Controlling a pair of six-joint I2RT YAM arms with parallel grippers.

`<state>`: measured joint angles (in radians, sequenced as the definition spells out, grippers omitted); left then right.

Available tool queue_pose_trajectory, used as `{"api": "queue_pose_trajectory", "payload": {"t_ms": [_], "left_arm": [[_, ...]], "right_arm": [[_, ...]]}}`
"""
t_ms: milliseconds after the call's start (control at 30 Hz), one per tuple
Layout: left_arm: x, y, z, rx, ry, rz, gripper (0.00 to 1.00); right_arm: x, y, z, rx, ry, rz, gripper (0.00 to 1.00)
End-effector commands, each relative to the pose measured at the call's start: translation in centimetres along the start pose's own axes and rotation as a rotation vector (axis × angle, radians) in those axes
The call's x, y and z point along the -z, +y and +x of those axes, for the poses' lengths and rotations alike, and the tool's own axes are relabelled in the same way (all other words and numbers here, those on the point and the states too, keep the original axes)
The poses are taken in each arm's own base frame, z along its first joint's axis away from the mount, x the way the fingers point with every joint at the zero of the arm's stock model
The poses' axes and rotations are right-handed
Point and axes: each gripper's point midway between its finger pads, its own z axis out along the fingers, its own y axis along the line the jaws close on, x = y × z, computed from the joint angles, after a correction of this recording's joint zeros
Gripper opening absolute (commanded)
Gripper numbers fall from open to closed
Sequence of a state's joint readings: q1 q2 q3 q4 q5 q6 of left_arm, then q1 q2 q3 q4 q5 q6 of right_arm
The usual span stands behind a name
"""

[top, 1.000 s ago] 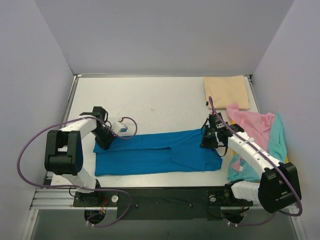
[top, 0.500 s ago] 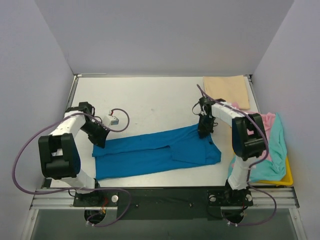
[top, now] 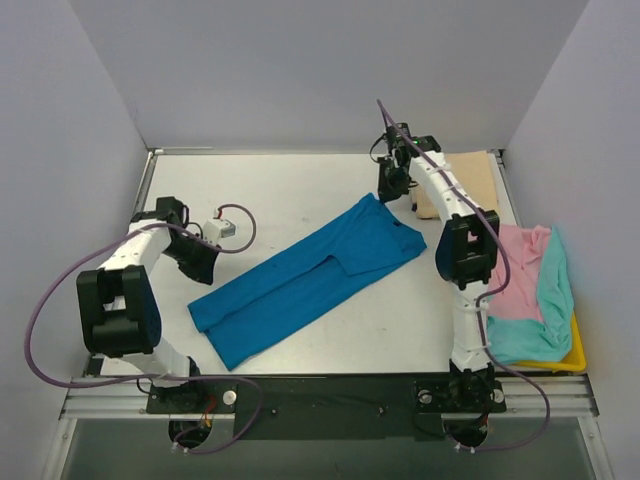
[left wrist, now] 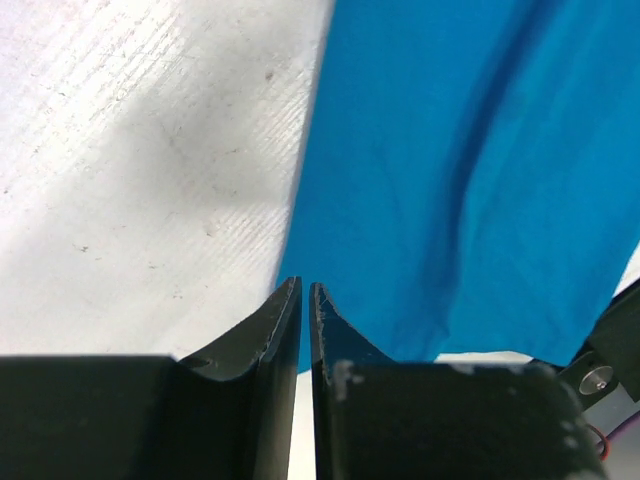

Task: Fold and stack the t-shirts
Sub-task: Rotate the tshirt 90 degrees

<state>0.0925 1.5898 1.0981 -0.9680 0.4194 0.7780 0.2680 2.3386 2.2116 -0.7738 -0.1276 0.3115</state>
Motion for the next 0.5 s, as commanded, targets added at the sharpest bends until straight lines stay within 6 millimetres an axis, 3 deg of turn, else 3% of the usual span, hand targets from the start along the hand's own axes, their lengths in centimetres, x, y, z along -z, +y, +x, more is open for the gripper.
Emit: {"api": "queue_pose_trajectory", "payload": {"t_ms": [0,33,67,100,133,233,400,433,467], "left_arm": [[-1.8,1.9,0.4,0.023,0.026,-0.052,0.18],[-2.2,2.2,0.7,0.029,0.038,-0.055,0.18],[-2.4,2.8,1.1,0.028,0.053,-0.083,0.18],[-2.8,3.0,1.6,0.029,0.071,-0.087,0.18],[-3.0,3.2,1.8,0.025,0.074,-0.094,0.19],[-3.2,2.4,2.0,0.026,0.078,-0.058,0.18],[-1.5,1.0,0.0,0.019,-0.02,-0.036,0.19],[-0.7,0.6,-0.8,0.012,-0.054,-0.027,0.19],[-0.3,0.4,-1.1,0.013,-0.07,-0.023,0.22]], "right_arm": [[6.1,-2.6,3.3,-0.01,0.001,0.045,0.0],[7.0,-2.9,3.8,-0.025,-0.021,0.04,0.0],[6.0,-4.0,6.6,-0.051,0.048,0.065,0.0],[6.2,-4.4,7.3,-0.057,0.045,0.073,0.0],[5.1,-5.3,9.6,-0.069,0.095,0.094,0.0],[3.0,-6.5,13.6,-0.094,0.191,0.111,0.0],[-0.8,-7.0,16.5,-0.152,0.343,0.122,0.0],[-0.9,-6.6,15.6,-0.166,0.349,0.096,0.0],[-1.6,-6.5,17.1,-0.172,0.44,0.093,0.0]]}}
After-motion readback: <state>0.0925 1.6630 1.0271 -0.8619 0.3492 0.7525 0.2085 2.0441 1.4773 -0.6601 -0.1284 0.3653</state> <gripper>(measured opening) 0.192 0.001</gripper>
